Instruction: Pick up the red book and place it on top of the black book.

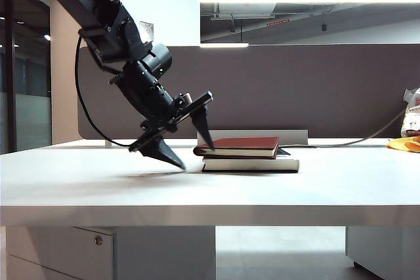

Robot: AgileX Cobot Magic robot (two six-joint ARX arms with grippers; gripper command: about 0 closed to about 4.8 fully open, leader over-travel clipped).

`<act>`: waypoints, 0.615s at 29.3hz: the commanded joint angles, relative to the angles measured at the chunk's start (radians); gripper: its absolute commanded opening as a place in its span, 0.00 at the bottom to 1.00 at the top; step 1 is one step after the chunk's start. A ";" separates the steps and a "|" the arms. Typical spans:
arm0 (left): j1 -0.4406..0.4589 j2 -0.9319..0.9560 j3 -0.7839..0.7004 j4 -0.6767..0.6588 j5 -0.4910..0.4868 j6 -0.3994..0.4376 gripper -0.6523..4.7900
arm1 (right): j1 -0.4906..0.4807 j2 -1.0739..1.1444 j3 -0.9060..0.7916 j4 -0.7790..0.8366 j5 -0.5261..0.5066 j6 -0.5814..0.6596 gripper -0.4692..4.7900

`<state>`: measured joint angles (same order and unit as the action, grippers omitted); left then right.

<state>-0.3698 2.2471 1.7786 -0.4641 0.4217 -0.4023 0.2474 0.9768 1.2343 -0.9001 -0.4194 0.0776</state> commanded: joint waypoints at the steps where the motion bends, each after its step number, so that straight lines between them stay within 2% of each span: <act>1: 0.000 -0.023 0.014 -0.069 -0.068 0.076 0.76 | 0.001 -0.002 0.006 0.009 -0.001 0.001 0.08; 5: -0.001 -0.051 0.014 -0.073 -0.066 0.093 0.73 | 0.001 -0.002 0.006 0.010 -0.001 0.001 0.08; 6: -0.004 -0.058 0.014 -0.073 -0.064 0.093 0.70 | 0.001 -0.002 0.006 0.010 -0.001 0.002 0.08; 9: -0.016 -0.076 0.014 -0.064 -0.035 0.100 0.47 | 0.001 -0.002 0.006 0.011 -0.001 0.002 0.08; 11: -0.019 -0.080 0.014 -0.057 0.005 0.099 0.36 | 0.001 -0.002 0.006 0.013 -0.001 0.001 0.08; 18: -0.058 -0.080 0.014 -0.053 0.027 0.097 0.18 | 0.001 -0.002 0.006 0.014 -0.001 0.002 0.08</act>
<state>-0.4160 2.1719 1.7912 -0.5282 0.4435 -0.3088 0.2470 0.9768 1.2343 -0.8986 -0.4194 0.0776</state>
